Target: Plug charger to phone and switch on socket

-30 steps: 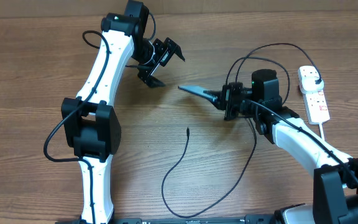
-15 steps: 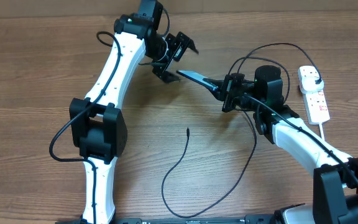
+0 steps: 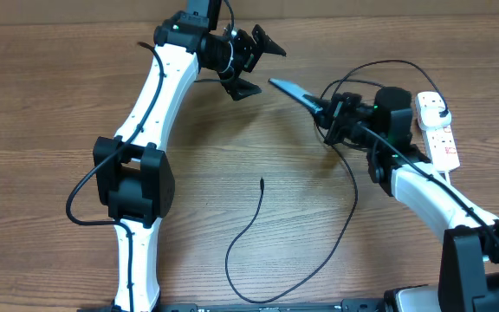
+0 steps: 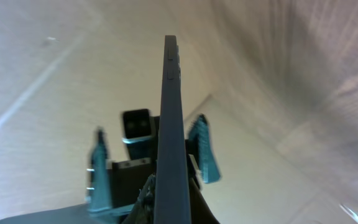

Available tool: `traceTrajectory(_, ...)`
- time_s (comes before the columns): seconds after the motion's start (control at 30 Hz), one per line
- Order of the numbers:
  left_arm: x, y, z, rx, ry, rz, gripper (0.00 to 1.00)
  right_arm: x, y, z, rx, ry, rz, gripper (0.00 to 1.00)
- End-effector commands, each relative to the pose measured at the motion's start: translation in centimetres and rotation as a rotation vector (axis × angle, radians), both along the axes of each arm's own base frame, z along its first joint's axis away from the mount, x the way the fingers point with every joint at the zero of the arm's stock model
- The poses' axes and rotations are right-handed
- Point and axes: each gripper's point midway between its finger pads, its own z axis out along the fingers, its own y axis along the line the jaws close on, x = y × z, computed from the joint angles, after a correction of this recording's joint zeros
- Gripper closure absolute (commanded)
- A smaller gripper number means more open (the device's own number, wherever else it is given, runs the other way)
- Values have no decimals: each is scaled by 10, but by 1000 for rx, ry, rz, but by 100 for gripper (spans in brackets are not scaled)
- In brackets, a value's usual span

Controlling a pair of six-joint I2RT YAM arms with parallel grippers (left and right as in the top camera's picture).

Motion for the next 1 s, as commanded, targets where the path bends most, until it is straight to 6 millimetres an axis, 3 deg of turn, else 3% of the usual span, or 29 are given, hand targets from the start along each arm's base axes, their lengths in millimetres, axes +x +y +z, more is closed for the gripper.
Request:
traceTrajectory(0.0,-9,-3,44,-99,-84,-69,0,13,-15,21,-4,-95,-37,96)
traceTrajectory(0.07,-15,-9,55,-170,-64,-100,0,16,-18,29,-16,-153,-44,96)
traceTrajectory(0.27,0,-22,62,-188,-121,-67,0,19,-20,37,-27,-205,-51,96)
traceTrajectory(0.73,-3,-63,36,-39,-66,58,0,24,-21,53,-21,-281,-68,96)
traceTrajectory(0.97,0,-62,32,-20,-30,114,1,22,-16,54,5,-259,-61,96)
